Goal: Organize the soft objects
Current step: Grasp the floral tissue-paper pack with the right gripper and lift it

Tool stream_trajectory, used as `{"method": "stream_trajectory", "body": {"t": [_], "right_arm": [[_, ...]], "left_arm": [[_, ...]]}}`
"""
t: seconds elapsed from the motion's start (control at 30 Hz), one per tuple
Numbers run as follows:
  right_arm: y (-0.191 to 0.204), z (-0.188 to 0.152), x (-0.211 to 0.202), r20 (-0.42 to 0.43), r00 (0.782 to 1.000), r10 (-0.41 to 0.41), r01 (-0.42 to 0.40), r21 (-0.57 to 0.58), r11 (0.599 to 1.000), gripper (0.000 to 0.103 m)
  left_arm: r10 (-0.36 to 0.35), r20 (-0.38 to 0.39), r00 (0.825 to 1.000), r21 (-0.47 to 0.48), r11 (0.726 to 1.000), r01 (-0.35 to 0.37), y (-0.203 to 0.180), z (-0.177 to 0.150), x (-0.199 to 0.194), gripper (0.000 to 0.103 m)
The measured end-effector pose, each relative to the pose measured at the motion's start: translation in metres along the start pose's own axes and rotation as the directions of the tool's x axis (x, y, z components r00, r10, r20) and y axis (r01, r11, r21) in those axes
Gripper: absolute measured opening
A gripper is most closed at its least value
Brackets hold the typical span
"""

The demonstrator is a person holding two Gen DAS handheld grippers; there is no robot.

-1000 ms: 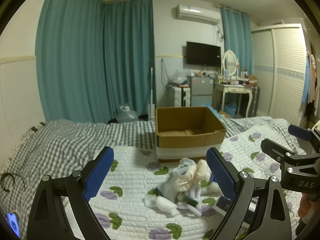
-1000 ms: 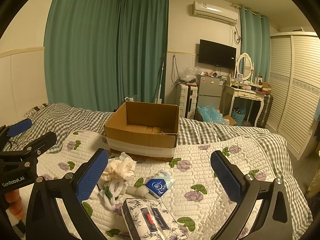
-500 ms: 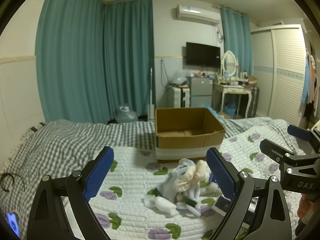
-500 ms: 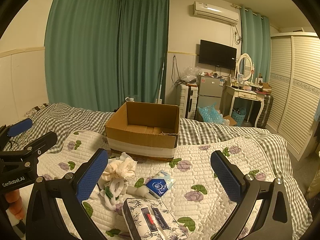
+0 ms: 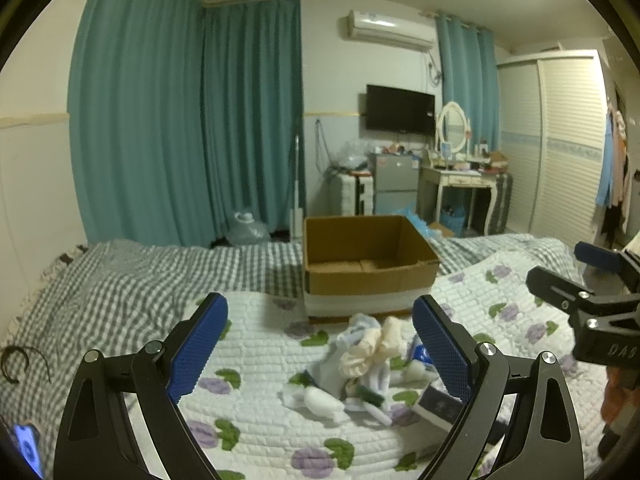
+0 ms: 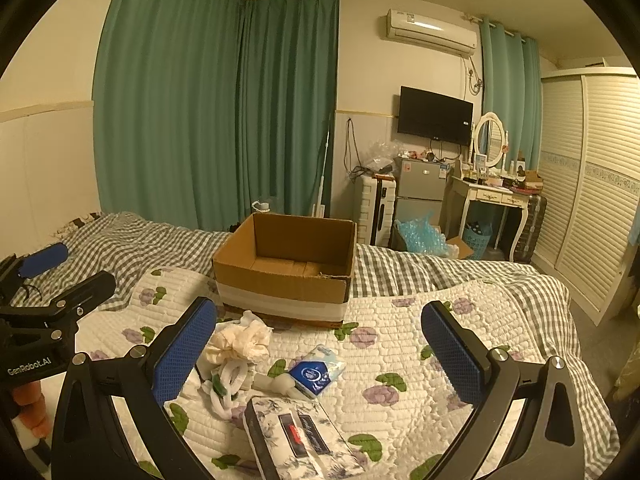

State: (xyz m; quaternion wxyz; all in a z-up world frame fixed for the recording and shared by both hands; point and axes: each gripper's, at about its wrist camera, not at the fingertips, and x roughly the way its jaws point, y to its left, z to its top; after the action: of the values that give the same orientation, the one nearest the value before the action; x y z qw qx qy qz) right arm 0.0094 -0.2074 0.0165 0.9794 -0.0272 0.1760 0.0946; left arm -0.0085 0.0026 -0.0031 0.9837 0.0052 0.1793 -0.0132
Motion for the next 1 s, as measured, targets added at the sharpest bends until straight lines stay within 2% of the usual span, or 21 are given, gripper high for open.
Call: {"method": "stream_trajectory", "body": {"t": [0.1,0.17,0.33,0.43,0.67,0.77,0.87,0.93,1.0], "right_arm": [[-0.007,-0.007,0.005,-0.069,0.997,0.029,-0.029,0.001,1.000,0.103],[-0.008,-0.020,0.016,-0.142,0.987,0.071,-0.071,0.006,0.997,0.103],[0.004,-0.065,0.056,-0.324,0.938,0.123,-0.135,-0.016,0.991,0.103],[0.006,-0.085,0.082,-0.408,0.906,0.113,-0.129,-0.011,0.992,0.103],[-0.003,-0.106,0.111,-0.501,0.861,0.082,-0.088,0.011,0.996,0.103],[-0.006,-0.112,0.119,-0.530,0.841,0.112,-0.101,0.050,0.994,0.103],[-0.006,-0.120,0.128,-0.568,0.810,0.143,-0.117,0.082,0.990,0.103],[-0.005,-0.120,0.128,-0.571,0.805,0.159,-0.130,0.093,0.987,0.095],[-0.005,-0.118,0.123,-0.557,0.814,0.165,-0.136,0.094,0.986,0.089]], "left_arm": [[-0.012,-0.048,0.999,-0.021,1.000,0.011,0.002,-0.012,0.007,0.095],[-0.027,-0.099,0.995,-0.039,0.999,0.023,0.003,-0.025,0.015,0.095],[-0.045,-0.213,0.976,-0.052,0.998,0.034,0.000,-0.059,0.038,0.095],[-0.039,-0.256,0.966,-0.048,0.998,0.028,-0.002,-0.068,0.045,0.095],[-0.041,-0.302,0.952,-0.038,0.999,0.031,-0.002,-0.078,0.058,0.095],[-0.041,-0.304,0.952,-0.034,0.999,0.032,-0.002,-0.079,0.061,0.095],[-0.038,-0.304,0.952,-0.031,0.999,0.030,-0.002,-0.079,0.062,0.095],[-0.035,-0.304,0.952,-0.032,0.999,0.027,-0.001,-0.078,0.061,0.095],[-0.032,-0.303,0.953,-0.036,0.999,0.022,0.001,-0.077,0.062,0.095]]}}
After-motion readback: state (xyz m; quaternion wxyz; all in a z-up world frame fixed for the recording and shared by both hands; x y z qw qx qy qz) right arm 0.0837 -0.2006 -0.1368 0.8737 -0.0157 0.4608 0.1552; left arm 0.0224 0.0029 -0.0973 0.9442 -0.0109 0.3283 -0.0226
